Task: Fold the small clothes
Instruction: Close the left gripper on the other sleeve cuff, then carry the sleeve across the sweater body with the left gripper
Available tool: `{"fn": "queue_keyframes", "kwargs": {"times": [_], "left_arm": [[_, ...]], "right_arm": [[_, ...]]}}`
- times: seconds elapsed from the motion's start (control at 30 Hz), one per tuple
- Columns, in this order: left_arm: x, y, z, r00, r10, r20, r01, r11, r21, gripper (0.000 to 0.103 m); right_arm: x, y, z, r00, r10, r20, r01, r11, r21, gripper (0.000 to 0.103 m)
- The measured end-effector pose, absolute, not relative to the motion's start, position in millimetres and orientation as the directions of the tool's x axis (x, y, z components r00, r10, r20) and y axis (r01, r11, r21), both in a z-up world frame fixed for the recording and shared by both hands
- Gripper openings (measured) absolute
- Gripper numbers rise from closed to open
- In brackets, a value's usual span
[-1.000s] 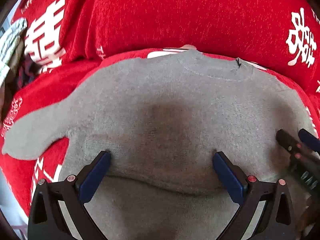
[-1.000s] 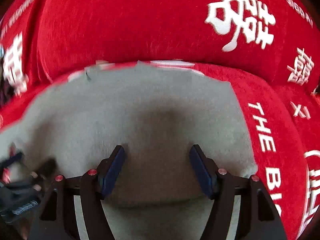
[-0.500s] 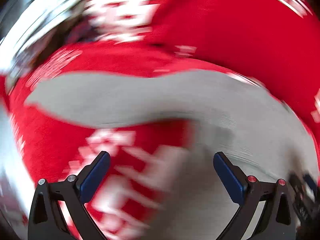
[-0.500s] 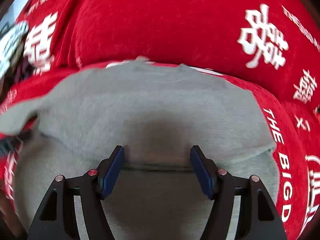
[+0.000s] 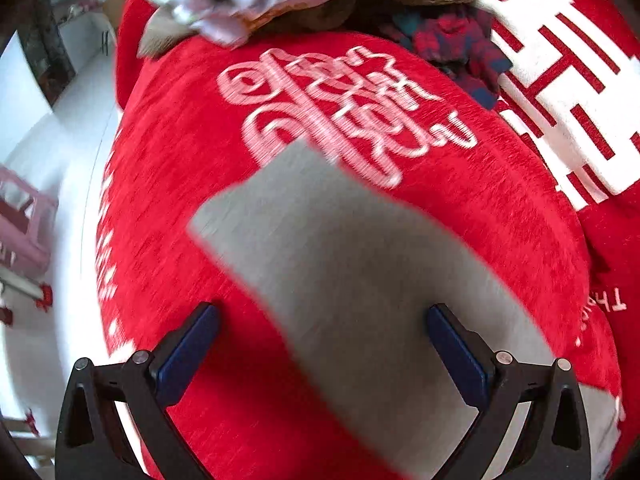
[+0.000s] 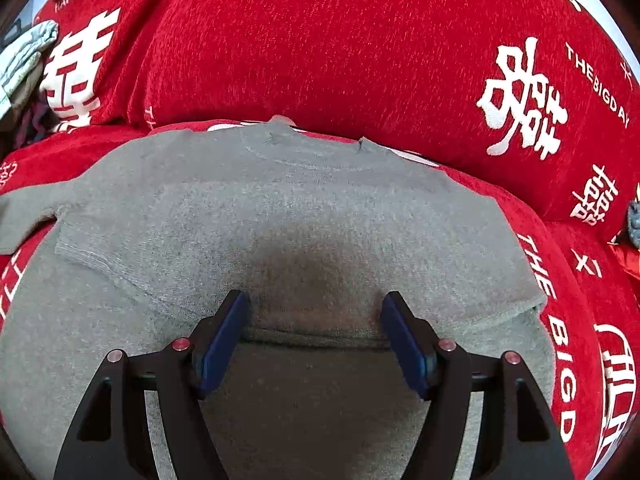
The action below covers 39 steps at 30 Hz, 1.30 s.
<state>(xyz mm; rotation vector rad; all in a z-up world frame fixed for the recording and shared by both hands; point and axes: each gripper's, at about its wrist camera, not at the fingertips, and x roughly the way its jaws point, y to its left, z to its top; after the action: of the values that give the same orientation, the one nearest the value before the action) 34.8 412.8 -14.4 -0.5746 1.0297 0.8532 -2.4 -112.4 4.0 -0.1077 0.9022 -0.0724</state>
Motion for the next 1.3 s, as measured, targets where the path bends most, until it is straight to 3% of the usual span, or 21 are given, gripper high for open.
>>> {"fn": "queue_keyframes", "kwargs": {"times": [0.07,0.1,0.13,0.17,0.2,0.3,0.47,0.57,0.77,0.87,1.03,1.3], "left_arm": [[47,411,-13,0.275,0.339,-0.9,-0.803,0.595,-0.022,0.098],[50,407,-9,0.289,0.355,-0.889,-0.794,0.608,-0.016,0.082],[54,406,-6,0.316,0.366,-0.876,-0.777,0.629,-0.018,0.054],[54,405,-3,0.352,0.359,-0.865,-0.754,0.656,-0.035,0.037],[53,406,-1,0.375,0.336,-0.864,-0.738,0.672,-0.059,0.012],[43,411,0,0.411,0.308,-0.858,-0.729,0.677,-0.106,0.012],[21,407,9,0.433,0.371,-0.821,-0.735,0.673,-0.083,0.012],[20,403,11,0.434,0.398,-0.808,-0.726,0.685,-0.053,0.012],[14,412,9,0.451,0.339,-0.826,-0.707,0.7,-0.099,0.012],[14,409,9,0.454,0.337,-0.825,-0.691,0.718,-0.087,0.012],[16,393,14,0.48,0.32,-0.817,-0.658,0.748,-0.093,0.012],[25,347,30,0.535,0.275,-0.799,-0.572,0.813,-0.103,0.012]], "right_arm": [[-2,-112,5,0.615,-0.112,-0.78,0.018,0.992,-0.129,0.074],[-2,-112,6,0.613,-0.115,-0.782,0.019,0.991,-0.131,0.074],[-1,-112,8,0.607,-0.117,-0.786,0.025,0.991,-0.128,0.074],[0,-111,10,0.603,-0.112,-0.79,0.028,0.992,-0.119,0.074],[1,-109,14,0.603,-0.093,-0.792,0.023,0.995,-0.099,0.074],[5,-93,27,0.63,-0.06,-0.774,-0.002,0.997,-0.079,0.074],[36,-34,38,0.62,0.023,-0.785,-0.119,0.991,-0.064,0.074],[68,10,25,0.581,0.033,-0.813,-0.164,0.983,-0.077,0.074],[105,93,-8,0.515,0.017,-0.857,-0.221,0.969,-0.113,0.074],[99,129,-4,0.477,0.147,-0.866,-0.375,0.926,-0.049,0.072],[75,119,11,0.566,0.099,-0.819,-0.347,0.929,-0.127,0.072],[44,22,28,0.598,0.033,-0.801,-0.221,0.967,-0.126,0.072]]}}
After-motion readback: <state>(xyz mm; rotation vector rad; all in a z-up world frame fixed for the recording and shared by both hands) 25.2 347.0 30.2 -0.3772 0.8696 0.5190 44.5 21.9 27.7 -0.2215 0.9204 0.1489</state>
